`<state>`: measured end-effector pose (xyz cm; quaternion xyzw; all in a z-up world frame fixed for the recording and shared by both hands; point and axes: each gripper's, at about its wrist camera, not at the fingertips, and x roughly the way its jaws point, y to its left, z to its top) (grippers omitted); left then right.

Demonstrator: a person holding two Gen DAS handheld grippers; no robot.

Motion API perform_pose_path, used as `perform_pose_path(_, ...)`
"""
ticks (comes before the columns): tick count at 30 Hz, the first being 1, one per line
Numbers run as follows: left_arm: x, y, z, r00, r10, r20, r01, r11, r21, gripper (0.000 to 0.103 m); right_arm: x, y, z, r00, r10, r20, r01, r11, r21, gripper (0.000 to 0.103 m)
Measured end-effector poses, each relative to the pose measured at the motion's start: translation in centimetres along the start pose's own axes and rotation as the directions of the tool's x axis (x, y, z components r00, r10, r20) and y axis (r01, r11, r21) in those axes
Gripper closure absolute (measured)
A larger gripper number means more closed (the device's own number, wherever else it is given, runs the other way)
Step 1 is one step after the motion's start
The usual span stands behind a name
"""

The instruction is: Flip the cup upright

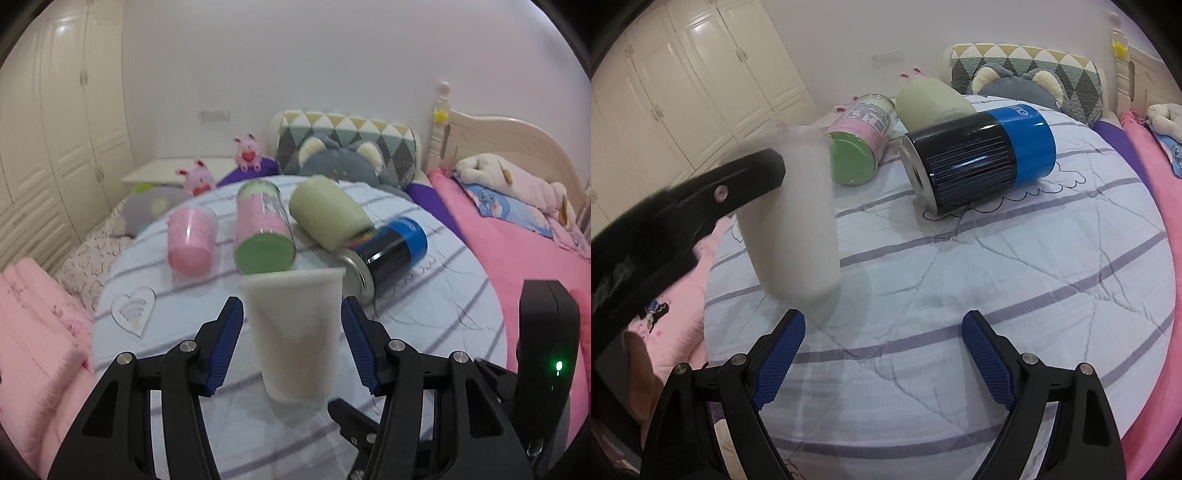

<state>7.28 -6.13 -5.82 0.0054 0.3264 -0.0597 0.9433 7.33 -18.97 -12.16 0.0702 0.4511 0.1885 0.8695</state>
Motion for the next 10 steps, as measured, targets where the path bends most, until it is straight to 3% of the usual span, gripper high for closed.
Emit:
perform_pose_path(5,0.1,0.3,-0.5,0.999,-0.026,-0.038,0.025,0.999,-0.020,0.046,0.0,0.2,0.1,1.000,-0.023,-0.005,0.022,1.000,-0.009,0.015)
perform_pose_path(7,0.5,0.3,-0.2,0.997,-0.037,-0.063,0.036,0.999,-0.019,0.037,-0.2,0.4,-0.2,1.000,-0.025,-0.004,0.025,1.000,-0.010,0.015)
perform_pose_path(8,0.8,0.4,0.2,0.994,-0.061,-0.090,0.058,0.998,-0.031,0.024,-0.3,0.4,-0.2,1.000,-0.022,-0.006,0.022,1.000,-0.007,0.015)
perform_pose_path(9,1.2,0.6,0.7,0.990,-0.075,-0.117,0.070,0.996,-0.047,0.017,-0.4,0.3,-0.2,1.000,-0.017,-0.002,0.017,1.000,-0.002,0.015)
perform_pose_path(10,1.4,0.6,1.1,0.988,-0.075,-0.131,0.069,0.996,-0.056,0.017,-0.5,0.2,-0.3,1.000,-0.012,-0.002,0.012,1.000,0.003,0.015)
